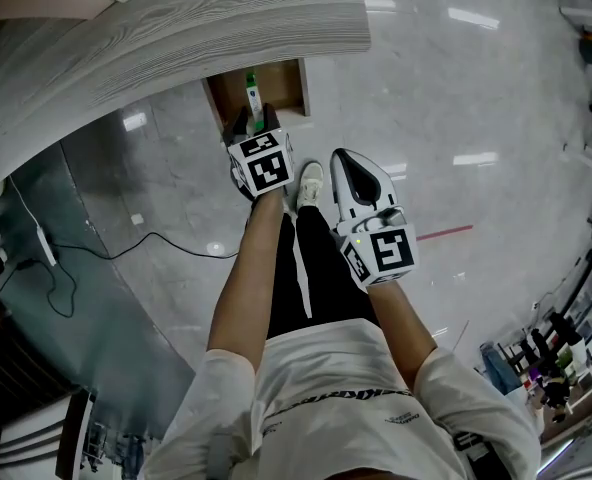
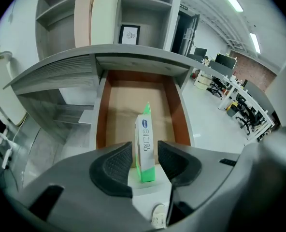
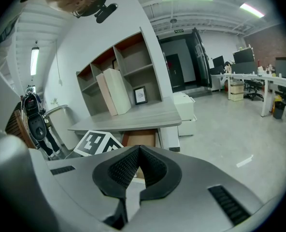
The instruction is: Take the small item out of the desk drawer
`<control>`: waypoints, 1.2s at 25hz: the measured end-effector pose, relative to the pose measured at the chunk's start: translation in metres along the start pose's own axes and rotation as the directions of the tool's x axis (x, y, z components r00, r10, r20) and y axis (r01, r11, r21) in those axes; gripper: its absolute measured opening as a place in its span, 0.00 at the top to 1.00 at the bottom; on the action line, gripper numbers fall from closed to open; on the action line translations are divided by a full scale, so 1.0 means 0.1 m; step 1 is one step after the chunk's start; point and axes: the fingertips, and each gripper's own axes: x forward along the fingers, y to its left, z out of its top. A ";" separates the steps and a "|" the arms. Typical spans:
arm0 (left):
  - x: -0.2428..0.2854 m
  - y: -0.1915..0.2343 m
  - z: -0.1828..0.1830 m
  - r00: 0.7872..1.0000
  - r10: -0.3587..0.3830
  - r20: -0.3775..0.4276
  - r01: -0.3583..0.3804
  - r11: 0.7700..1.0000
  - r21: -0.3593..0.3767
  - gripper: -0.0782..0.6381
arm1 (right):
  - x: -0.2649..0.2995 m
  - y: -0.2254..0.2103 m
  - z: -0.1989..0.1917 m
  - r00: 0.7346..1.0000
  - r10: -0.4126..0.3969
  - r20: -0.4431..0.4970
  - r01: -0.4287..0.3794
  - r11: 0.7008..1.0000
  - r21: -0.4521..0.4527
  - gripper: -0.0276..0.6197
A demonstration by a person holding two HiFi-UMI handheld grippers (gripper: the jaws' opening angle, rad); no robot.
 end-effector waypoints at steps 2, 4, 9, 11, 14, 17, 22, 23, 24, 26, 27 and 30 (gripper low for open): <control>0.03 0.00 -0.01 1.000 0.010 -0.012 -0.010 1.000 0.005 0.66 | 0.00 0.00 -0.01 1.000 -0.001 -0.002 0.001 1.000 0.000 0.91; 0.07 0.00 -0.03 0.999 0.020 -0.027 -0.019 1.000 0.008 0.69 | -0.01 0.00 -0.02 1.000 -0.003 -0.002 0.003 1.000 0.001 0.91; 0.10 0.00 -0.04 0.998 0.034 -0.056 -0.034 0.999 -0.007 0.69 | -0.03 -0.04 -0.02 1.000 -0.026 -0.008 0.026 1.000 0.012 0.91; 0.11 0.00 -0.04 0.997 0.042 -0.068 -0.043 0.999 -0.007 0.70 | -0.04 -0.05 0.00 1.000 -0.029 -0.007 0.029 1.000 0.011 0.91; 0.13 0.00 -0.06 0.995 0.051 -0.083 -0.052 0.999 -0.013 0.74 | -0.05 -0.04 0.01 1.000 -0.023 -0.006 0.023 1.000 0.006 0.91; 0.11 0.00 -0.04 0.996 0.042 -0.080 -0.044 0.999 -0.025 0.74 | -0.06 -0.02 0.00 1.000 -0.019 -0.009 0.019 1.000 0.006 0.91; 0.02 -0.01 0.00 0.998 0.022 -0.065 -0.024 0.999 -0.034 0.75 | -0.08 0.00 0.04 1.000 -0.019 0.000 0.019 1.000 0.017 0.91; -0.01 -0.01 0.02 0.998 0.020 -0.061 -0.022 0.999 -0.032 0.75 | -0.09 0.02 0.06 1.000 -0.015 0.004 0.015 1.000 0.017 0.91; -0.05 -0.01 0.03 0.998 0.019 -0.056 -0.020 0.999 -0.026 0.75 | -0.09 0.03 0.09 1.000 -0.010 0.010 0.010 1.000 0.015 0.91; -0.15 -0.02 0.06 0.999 0.017 -0.045 -0.017 1.000 -0.013 0.75 | -0.12 0.07 0.15 1.000 -0.007 0.020 0.007 1.000 0.009 0.91; -0.20 -0.03 0.07 0.999 0.014 -0.042 -0.015 1.000 -0.008 0.75 | -0.14 0.08 0.18 1.000 -0.010 0.024 0.010 1.000 0.009 0.91; -0.33 -0.04 0.10 1.000 0.011 -0.029 -0.011 1.000 -0.004 0.75 | -0.19 0.12 0.24 0.999 -0.015 0.033 0.015 1.000 0.005 0.91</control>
